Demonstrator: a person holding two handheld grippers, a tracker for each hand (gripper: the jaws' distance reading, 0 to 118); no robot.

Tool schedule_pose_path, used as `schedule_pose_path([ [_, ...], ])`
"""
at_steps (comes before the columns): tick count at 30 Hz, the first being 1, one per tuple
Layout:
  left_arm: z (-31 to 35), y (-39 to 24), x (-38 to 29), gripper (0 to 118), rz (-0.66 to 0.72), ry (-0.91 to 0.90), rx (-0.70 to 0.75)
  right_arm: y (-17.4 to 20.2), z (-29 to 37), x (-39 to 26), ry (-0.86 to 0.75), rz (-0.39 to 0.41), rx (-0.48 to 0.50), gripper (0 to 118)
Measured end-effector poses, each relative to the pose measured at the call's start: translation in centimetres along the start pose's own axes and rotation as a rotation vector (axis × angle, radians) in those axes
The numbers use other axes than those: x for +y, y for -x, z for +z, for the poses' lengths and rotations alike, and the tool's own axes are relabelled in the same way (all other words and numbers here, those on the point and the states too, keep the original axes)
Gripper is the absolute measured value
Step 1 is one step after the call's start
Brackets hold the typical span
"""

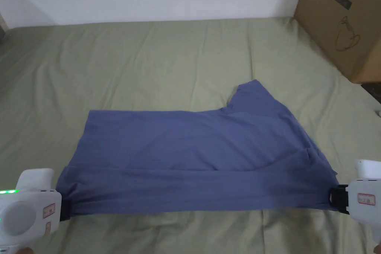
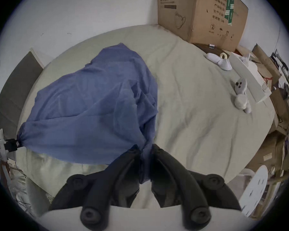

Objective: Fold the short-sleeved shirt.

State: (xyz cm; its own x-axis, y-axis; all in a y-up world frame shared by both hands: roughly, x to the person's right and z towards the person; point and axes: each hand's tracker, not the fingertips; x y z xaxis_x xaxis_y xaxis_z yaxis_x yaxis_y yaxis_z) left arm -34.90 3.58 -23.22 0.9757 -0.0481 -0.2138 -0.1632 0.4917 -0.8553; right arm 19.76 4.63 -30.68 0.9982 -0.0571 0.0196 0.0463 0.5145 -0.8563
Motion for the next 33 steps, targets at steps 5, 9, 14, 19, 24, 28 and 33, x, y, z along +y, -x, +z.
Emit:
schedule_pose_path([
  [5, 1.8, 0.7, -4.5, 4, -0.006, 0.035, -0.001, -2.3, 0.7, -4.2, 0.069, 0.003, -0.005, 11],
  [9, 0.7, 1.1, -8.3, 4, 0.031, 0.124, 0.001, -3.0, -0.9, -7.9, 0.164, -0.024, -0.009, 11],
  [14, 1.2, 1.1, -8.6, 38, 0.136, 0.076, -0.012, -3.1, 0.1, -7.9, 0.094, -0.008, -0.014, 92],
  [19, 3.2, 1.0, -6.7, 89, 0.160, 0.008, -0.035, -2.5, 2.8, -4.9, -0.017, -0.018, 0.004, 97],
  [24, 3.5, -0.7, -4.3, 7, 0.129, -0.077, -0.077, 0.5, 2.7, -2.0, -0.078, 0.064, 0.012, 36],
  [28, 1.2, -1.4, -3.5, 0, 0.125, -0.042, -0.091, 1.9, 0.1, -1.2, -0.049, 0.018, 0.080, 0],
  [33, 0.4, -2.3, -1.3, 0, 0.090, -0.047, -0.057, 2.2, -3.0, 3.1, -0.062, -0.017, 0.111, 0],
])
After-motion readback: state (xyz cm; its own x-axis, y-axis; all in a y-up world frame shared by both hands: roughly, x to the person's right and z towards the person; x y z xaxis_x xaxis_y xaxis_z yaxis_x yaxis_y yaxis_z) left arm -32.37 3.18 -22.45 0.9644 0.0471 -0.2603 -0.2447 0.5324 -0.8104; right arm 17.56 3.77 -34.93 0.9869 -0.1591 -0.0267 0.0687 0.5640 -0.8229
